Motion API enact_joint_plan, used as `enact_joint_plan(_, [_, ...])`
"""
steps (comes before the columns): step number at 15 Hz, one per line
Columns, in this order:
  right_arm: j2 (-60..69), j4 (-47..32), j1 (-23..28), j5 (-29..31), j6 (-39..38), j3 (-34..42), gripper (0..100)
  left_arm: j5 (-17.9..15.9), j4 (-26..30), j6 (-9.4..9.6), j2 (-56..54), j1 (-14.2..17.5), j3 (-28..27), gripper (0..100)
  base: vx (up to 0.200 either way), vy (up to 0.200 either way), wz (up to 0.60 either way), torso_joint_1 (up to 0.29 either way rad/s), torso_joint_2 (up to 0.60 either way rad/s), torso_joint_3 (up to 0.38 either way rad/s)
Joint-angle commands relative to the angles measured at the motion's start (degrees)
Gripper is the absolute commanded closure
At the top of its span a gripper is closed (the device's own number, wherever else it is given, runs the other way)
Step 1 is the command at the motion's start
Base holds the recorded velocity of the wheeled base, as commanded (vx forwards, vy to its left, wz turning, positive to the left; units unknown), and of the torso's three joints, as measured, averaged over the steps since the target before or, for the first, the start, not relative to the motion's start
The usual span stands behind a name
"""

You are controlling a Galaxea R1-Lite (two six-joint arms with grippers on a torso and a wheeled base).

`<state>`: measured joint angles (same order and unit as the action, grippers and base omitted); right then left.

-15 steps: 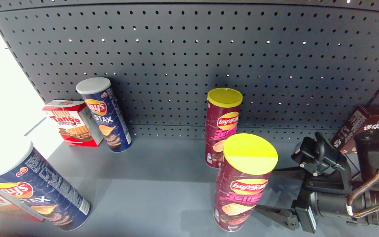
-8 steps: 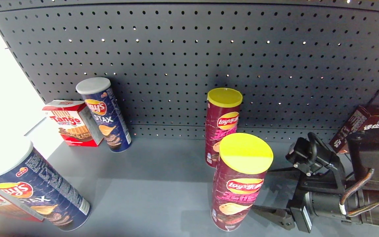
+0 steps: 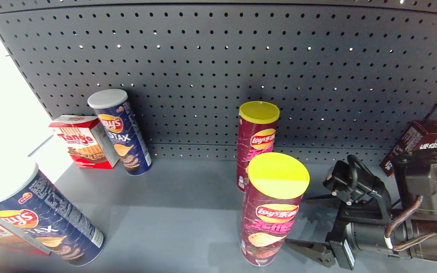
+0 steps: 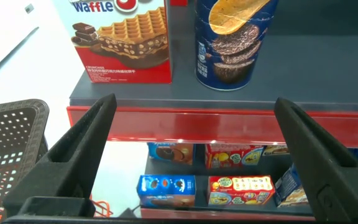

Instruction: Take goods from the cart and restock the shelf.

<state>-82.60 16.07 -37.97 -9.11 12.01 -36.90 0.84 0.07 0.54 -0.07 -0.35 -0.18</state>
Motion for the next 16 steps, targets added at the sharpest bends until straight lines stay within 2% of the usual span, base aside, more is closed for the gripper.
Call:
enact_joint_plan(1, [-0.37, 0.02, -0.08, -0.03, 0.03, -0.19, 0, 0.04, 0.01, -0.01, 0.07, 0.00, 0.01, 0, 0.000, 0.000, 0.00, 0.000, 0.00, 0.000])
enact_joint_plan(16, [-0.72, 0.10, 0.44, 0.58, -0.05, -1.51, 0, 0.04, 0.01, -0.01, 0.07, 0.00, 0.01, 0, 0.000, 0.000, 0.00, 0.000, 0.00, 0.000])
